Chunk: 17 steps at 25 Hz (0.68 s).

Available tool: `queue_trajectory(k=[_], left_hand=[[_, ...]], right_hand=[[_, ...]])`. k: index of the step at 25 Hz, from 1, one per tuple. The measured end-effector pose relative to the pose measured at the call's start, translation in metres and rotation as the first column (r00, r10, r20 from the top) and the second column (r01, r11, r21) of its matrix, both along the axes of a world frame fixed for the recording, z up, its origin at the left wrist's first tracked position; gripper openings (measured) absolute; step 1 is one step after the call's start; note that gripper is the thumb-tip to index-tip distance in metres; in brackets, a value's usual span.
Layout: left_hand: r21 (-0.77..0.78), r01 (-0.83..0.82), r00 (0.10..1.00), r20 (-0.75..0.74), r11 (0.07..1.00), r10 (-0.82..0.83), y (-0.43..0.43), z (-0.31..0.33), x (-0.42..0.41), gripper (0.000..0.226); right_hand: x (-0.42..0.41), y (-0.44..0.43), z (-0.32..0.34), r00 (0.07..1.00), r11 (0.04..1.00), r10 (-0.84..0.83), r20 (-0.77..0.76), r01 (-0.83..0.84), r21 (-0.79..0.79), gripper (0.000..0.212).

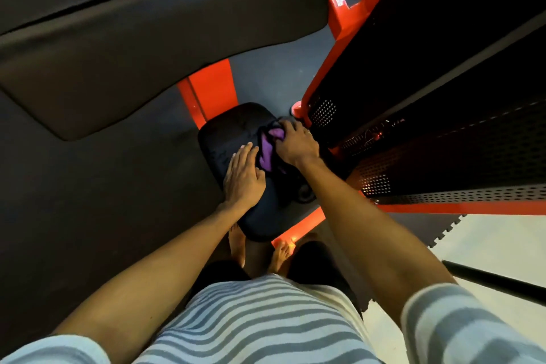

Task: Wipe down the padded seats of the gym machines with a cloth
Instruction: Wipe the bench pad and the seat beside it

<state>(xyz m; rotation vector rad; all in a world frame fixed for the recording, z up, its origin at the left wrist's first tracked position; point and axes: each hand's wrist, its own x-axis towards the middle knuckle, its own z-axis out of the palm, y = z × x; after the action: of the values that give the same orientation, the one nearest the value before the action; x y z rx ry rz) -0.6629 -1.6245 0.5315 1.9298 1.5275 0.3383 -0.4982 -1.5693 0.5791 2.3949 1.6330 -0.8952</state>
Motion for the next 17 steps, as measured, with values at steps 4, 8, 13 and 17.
queue_trajectory(k=[4, 8, 13, 17], left_hand=[[-0.014, -0.052, 0.998, -0.028, 0.999, 0.052, 0.001, -0.001, 0.004, 0.062], [-0.082, -0.188, 0.982, -0.042, 0.979, 0.185, 0.014, -0.004, 0.003, 0.064], [-0.004, -0.255, 0.946, -0.207, 0.967, 0.248, 0.032, -0.011, 0.012, 0.062], [0.071, -0.245, 0.926, -0.28, 0.967, 0.255, 0.034, -0.016, 0.016, 0.066]], right_hand=[[-0.016, -0.007, -0.002, 0.953, 0.954, 0.292, 0.078, -0.296, 0.046, 0.066], [0.017, -0.048, 0.003, 0.829, 0.823, 0.557, -0.05, -0.543, 0.165, 0.064], [0.033, 0.012, -0.026, 0.905, 0.911, 0.398, -0.151, -0.371, 0.18, 0.058], [0.004, 0.105, -0.051, 0.873, 0.9, 0.435, -0.222, -0.429, 0.078, 0.057]])
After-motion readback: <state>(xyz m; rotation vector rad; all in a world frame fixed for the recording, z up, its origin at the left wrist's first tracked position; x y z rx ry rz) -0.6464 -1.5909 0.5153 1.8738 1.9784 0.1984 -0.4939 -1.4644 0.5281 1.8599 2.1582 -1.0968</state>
